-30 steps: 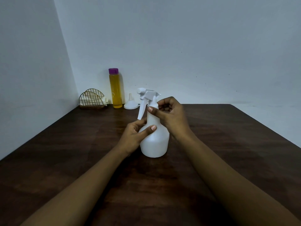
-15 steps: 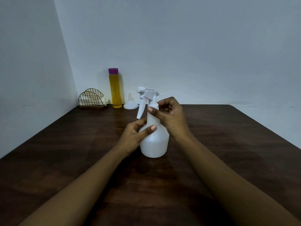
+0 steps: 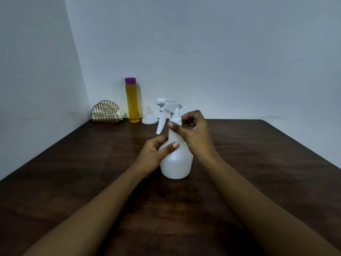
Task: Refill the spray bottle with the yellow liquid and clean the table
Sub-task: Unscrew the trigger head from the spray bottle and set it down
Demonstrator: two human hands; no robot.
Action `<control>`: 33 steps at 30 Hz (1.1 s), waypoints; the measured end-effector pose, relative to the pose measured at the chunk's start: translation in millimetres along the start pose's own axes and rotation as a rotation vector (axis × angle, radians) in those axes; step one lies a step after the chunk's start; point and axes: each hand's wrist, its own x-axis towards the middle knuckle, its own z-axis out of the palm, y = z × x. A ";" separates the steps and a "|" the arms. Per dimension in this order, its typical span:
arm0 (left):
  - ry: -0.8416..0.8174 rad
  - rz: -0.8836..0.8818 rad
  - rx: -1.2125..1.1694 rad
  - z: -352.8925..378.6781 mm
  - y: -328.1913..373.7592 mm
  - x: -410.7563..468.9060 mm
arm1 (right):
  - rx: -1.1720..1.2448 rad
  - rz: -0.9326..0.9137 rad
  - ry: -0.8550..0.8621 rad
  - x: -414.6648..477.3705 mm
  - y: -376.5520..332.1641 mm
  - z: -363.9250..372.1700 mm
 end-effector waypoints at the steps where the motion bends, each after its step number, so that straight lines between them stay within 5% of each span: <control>1: 0.001 -0.004 0.002 -0.1 -0.2 0.0 | 0.031 0.029 -0.021 0.6 -0.6 -1.7; 8: 0.019 -0.028 0.039 -1.0 -0.7 1.1 | 0.266 0.161 -0.312 6.1 -3.2 -17.1; 16: -0.005 -0.013 -0.012 0.0 -0.2 0.4 | -0.054 -0.037 -0.012 -1.6 -8.5 -0.2; 24: 0.008 -0.029 0.029 0.1 -1.1 0.2 | 0.234 0.194 -0.423 8.4 -4.3 -24.3; 33: -0.009 -0.010 0.016 0.1 -0.2 -0.1 | -0.041 -0.014 -0.064 2.5 -8.3 -5.5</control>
